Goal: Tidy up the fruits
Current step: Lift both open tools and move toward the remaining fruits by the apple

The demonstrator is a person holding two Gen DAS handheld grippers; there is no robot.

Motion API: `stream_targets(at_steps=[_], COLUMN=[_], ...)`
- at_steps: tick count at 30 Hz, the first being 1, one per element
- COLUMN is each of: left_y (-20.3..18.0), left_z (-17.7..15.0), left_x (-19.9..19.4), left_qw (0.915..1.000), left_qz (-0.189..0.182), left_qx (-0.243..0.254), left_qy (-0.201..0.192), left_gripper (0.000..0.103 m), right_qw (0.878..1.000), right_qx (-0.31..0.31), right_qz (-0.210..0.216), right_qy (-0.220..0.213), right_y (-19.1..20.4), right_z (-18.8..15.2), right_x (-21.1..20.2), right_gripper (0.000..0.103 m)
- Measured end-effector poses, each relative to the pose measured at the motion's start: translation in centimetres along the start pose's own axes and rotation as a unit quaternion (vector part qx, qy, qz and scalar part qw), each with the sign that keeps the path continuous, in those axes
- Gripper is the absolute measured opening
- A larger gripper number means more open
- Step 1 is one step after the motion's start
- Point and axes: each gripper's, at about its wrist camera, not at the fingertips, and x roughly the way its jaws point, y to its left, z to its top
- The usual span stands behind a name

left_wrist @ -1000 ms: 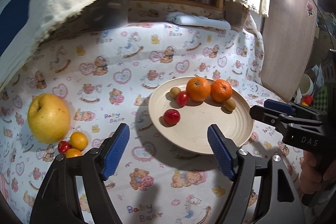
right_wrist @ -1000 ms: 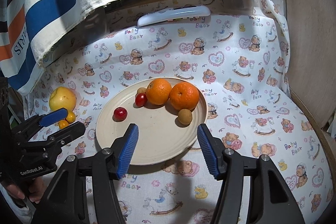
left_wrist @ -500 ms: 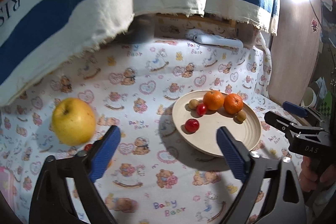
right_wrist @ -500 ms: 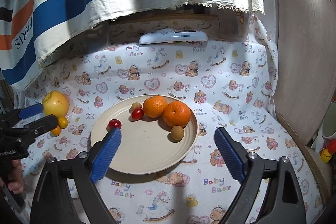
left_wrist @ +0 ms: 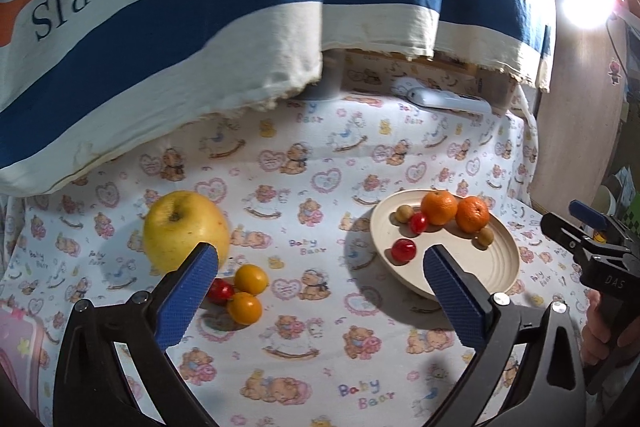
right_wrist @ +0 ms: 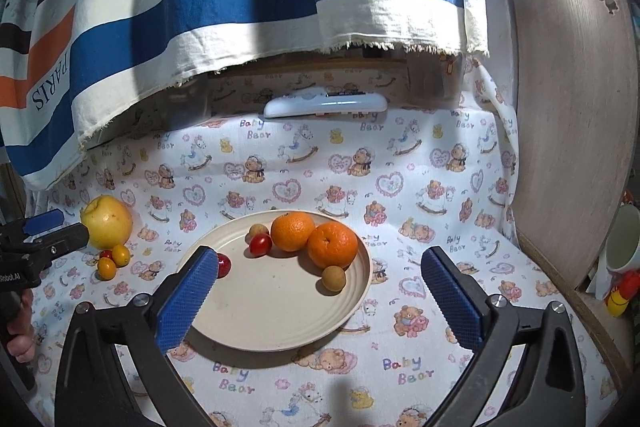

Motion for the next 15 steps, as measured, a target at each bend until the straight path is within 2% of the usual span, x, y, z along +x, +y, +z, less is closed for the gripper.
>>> stream_targets(at_steps=[6, 15], left_y=[1.5, 4.8], left_z=[-0.3, -1.4], left_x=[-0.7, -1.3], left_qw=[0.9999, 0.9994], left_qz=[0.015, 0.029], left_qx=[0.004, -0.016], left_qy=[-0.004, 0.005], left_gripper=[0.102, 0.102], right_qw=[1.0, 1.0], right_qx=[-0.019, -0.031], right_qz=[-0.007, 0.001], right_qy=[0.006, 0.003], right_y=[1.0, 2.5], right_z=[-0.2, 0.4], right_x=[0.3, -0.4], right_gripper=[0.102, 0.102])
